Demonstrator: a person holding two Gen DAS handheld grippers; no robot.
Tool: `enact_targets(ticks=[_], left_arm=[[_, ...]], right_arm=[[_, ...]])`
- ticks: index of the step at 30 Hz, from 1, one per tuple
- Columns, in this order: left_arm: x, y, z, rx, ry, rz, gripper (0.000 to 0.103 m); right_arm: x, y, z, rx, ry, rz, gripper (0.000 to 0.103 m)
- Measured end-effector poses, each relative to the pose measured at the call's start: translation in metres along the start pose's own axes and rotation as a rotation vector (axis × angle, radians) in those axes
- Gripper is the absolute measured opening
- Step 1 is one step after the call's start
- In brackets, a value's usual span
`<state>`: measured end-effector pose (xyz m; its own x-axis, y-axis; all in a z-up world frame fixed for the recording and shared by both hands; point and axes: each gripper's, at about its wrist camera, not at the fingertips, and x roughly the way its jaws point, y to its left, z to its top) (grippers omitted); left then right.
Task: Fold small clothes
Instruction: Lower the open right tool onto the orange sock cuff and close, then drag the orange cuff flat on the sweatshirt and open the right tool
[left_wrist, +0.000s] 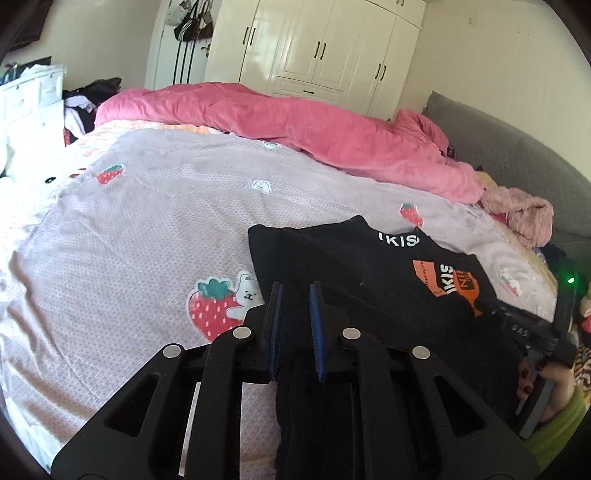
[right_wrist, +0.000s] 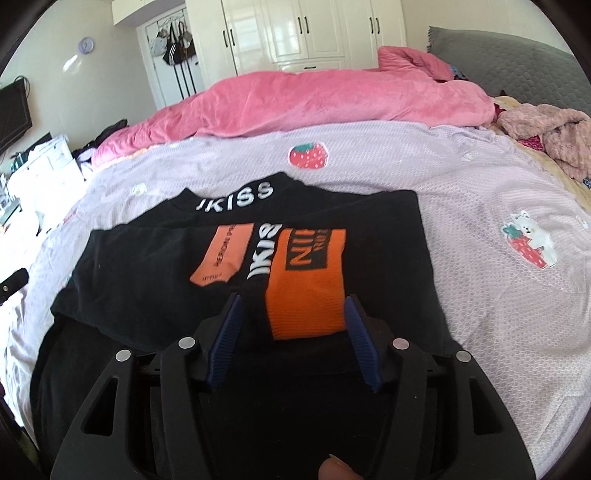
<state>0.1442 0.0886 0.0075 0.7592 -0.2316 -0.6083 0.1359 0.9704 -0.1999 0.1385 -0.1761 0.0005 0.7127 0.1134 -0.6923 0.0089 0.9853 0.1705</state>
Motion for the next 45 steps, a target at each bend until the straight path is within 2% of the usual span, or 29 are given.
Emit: enact_targets(ticks=[4,5,6,7,8,11,19,21,25,27,29,30,31,33,35,40,45], left_arm=[[0.029,-0.011,-0.004,0.031,0.08,0.019,0.008],[0.037,-0.008,-0.008,0.021,0.137,0.039,0.009],[0.044,-0.005,-0.014,0.016,0.185,0.062,0.011],[0.047,-0.002,-0.019,0.009,0.208,0.071,0.018],[0.048,0.005,-0.025,-0.023,0.233,0.063,0.025],[0.047,0.018,-0.025,-0.107,0.253,0.013,0.027],[0.037,0.025,-0.027,-0.112,0.249,0.006,0.029],[0.027,0.03,-0.024,-0.103,0.231,0.033,0.033],[0.007,0.031,-0.015,-0.08,0.163,0.098,0.031],[-0.004,0.03,-0.009,-0.095,0.095,0.055,0.031],[-0.004,0.021,-0.006,-0.111,0.07,-0.036,0.031],[-0.001,0.015,-0.007,-0.108,0.07,-0.073,0.031],[0.003,0.008,-0.009,-0.093,0.081,-0.094,0.031],[0.017,-0.008,-0.015,-0.028,0.12,-0.08,0.031],[0.029,-0.015,-0.021,0.004,0.159,-0.047,0.031],[0.032,-0.016,-0.024,0.0,0.182,-0.044,0.031],[0.033,-0.017,-0.025,0.0,0.184,-0.047,0.031]], right_arm=[[-0.001,0.0,0.0,0.004,-0.003,0.0,0.056],[-0.001,-0.001,0.0,0.005,-0.001,-0.001,0.056],[-0.001,-0.002,0.0,0.007,-0.002,-0.004,0.056],[-0.001,-0.003,0.0,0.008,-0.003,-0.008,0.056],[-0.002,-0.004,0.0,0.008,-0.004,-0.018,0.056],[-0.001,-0.009,0.0,0.012,-0.005,-0.041,0.056],[0.009,-0.015,-0.001,0.024,0.009,-0.03,0.056],[0.011,-0.016,-0.003,0.028,0.015,-0.023,0.056],[0.013,-0.018,-0.002,0.041,0.02,-0.011,0.056],[0.014,-0.019,-0.002,0.047,0.02,-0.008,0.056],[0.015,-0.018,-0.001,0.051,0.022,-0.004,0.055],[0.016,-0.017,0.0,0.052,0.023,0.002,0.052],[0.017,-0.017,0.0,0.051,0.025,0.01,0.04],[0.02,-0.015,-0.001,0.04,0.036,0.008,0.028],[0.018,-0.015,-0.001,0.027,0.025,-0.022,0.008],[0.006,-0.015,0.002,0.011,-0.023,-0.015,0.005],[0.0,-0.01,0.005,-0.028,-0.055,-0.024,0.007]])
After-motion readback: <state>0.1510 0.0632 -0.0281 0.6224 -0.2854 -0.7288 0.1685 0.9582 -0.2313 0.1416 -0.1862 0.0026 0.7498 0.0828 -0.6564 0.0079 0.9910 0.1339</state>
